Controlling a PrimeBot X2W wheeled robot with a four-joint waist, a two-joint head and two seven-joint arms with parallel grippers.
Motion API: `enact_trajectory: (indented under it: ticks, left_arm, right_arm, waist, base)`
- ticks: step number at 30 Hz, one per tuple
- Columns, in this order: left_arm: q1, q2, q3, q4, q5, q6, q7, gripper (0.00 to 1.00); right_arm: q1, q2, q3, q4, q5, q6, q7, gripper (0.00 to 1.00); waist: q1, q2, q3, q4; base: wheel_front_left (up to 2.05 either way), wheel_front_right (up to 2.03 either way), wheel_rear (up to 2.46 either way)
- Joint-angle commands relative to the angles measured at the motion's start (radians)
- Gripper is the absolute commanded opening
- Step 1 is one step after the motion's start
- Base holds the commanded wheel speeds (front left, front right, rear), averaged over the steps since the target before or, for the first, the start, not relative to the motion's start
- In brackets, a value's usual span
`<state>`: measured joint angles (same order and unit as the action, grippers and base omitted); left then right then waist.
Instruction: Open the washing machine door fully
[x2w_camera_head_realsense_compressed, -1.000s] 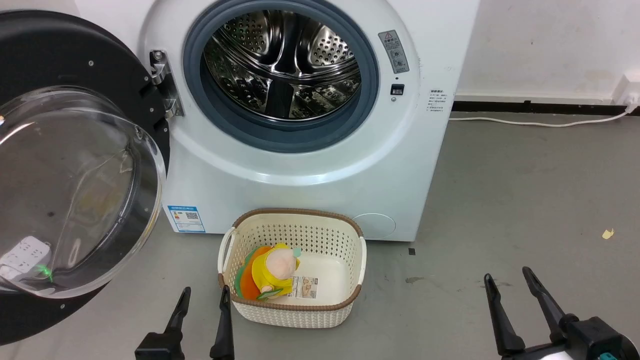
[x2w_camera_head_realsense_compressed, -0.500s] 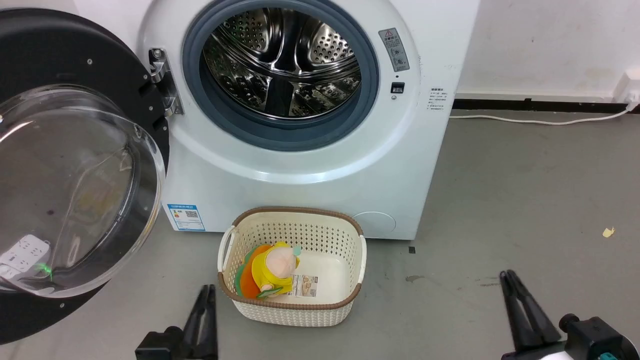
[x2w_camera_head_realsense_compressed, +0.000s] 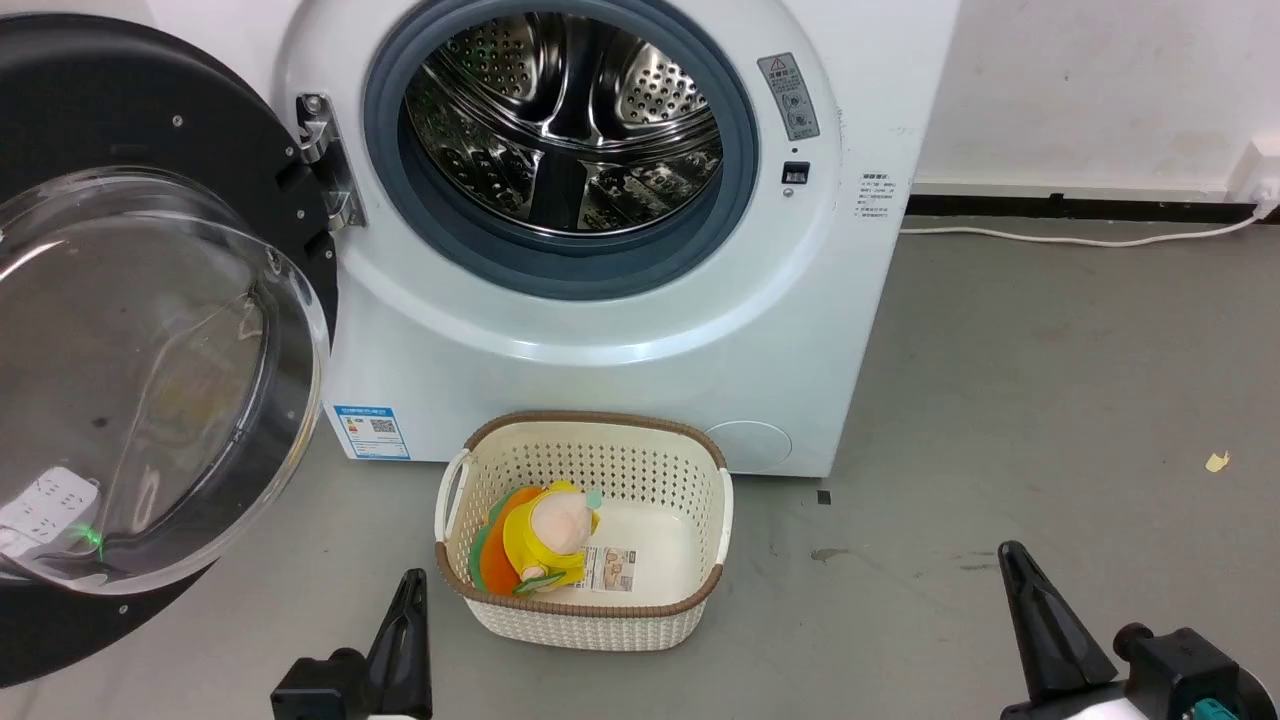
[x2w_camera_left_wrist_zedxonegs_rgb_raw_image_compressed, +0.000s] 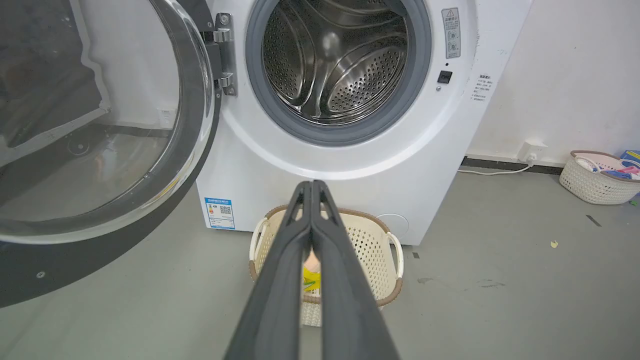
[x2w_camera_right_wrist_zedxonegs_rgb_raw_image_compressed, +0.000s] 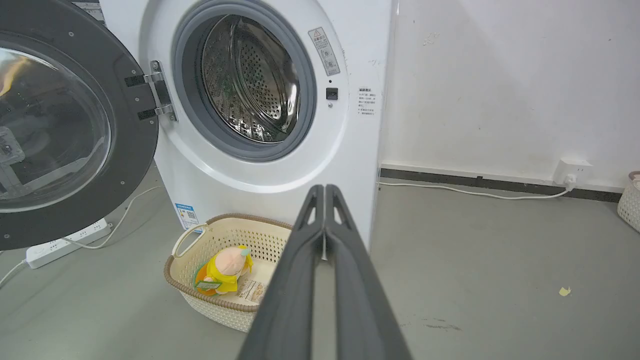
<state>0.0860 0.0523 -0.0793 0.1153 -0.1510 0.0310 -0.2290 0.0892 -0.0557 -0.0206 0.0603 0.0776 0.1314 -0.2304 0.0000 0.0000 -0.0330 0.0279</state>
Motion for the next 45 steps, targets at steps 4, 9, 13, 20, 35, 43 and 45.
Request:
enact_trajectory:
  ticks: [4, 9, 13, 20, 35, 43, 45]
  left_arm:
    - [-0.013, 0.0, 0.007, -0.01, 0.014, -0.004, 0.011, 0.0]
    - [-0.015, 0.0, 0.01, -0.014, 0.019, -0.005, 0.02, 0.0]
    - [-0.019, 0.0, 0.013, -0.019, 0.026, -0.007, 0.03, 0.0]
    - [-0.023, 0.0, 0.017, -0.025, 0.033, -0.008, 0.042, 0.0]
    - [-0.033, 0.0, 0.028, -0.04, 0.053, -0.012, 0.073, 0.0]
    - [-0.039, -0.001, 0.033, -0.048, 0.063, -0.014, 0.089, 0.0]
    - [-0.04, -0.001, 0.034, -0.05, 0.065, -0.014, 0.093, 0.0]
  right_arm:
    - [-0.011, 0.001, 0.002, -0.007, -0.01, 0.0, 0.012, 0.0]
    - [-0.014, 0.001, 0.003, -0.009, -0.013, 0.0, 0.02, 0.0]
    - [-0.018, 0.001, 0.004, -0.011, -0.016, 0.0, 0.031, 0.0]
    - [-0.022, 0.002, 0.005, -0.014, -0.02, 0.0, 0.043, 0.0]
    - [-0.033, 0.002, 0.007, -0.022, -0.029, 0.0, 0.074, 0.0]
    - [-0.039, 0.003, 0.009, -0.026, -0.034, 0.0, 0.09, 0.0]
    - [-0.041, 0.003, 0.009, -0.027, -0.035, 0.0, 0.094, 0.0]
  waist:
    - [0.0, 0.0, 0.001, -0.001]
    - [0.0, 0.0, 0.002, -0.002]
    - [0.0, 0.0, 0.004, -0.003]
    - [0.0, 0.0, 0.006, -0.005]
    - [0.0, 0.0, 0.01, -0.009]
    - [0.0, 0.0, 0.013, -0.011]
    - [0.0, 0.0, 0.013, -0.011]
  base:
    - [0.0, 0.0, 0.0]
    - [0.0, 0.0, 0.0]
    - [0.0, 0.0, 0.0]
    - [0.0, 0.0, 0.0]
    - [0.0, 0.0, 0.0]
    - [0.0, 0.0, 0.0]
    - [0.0, 0.0, 0.0]
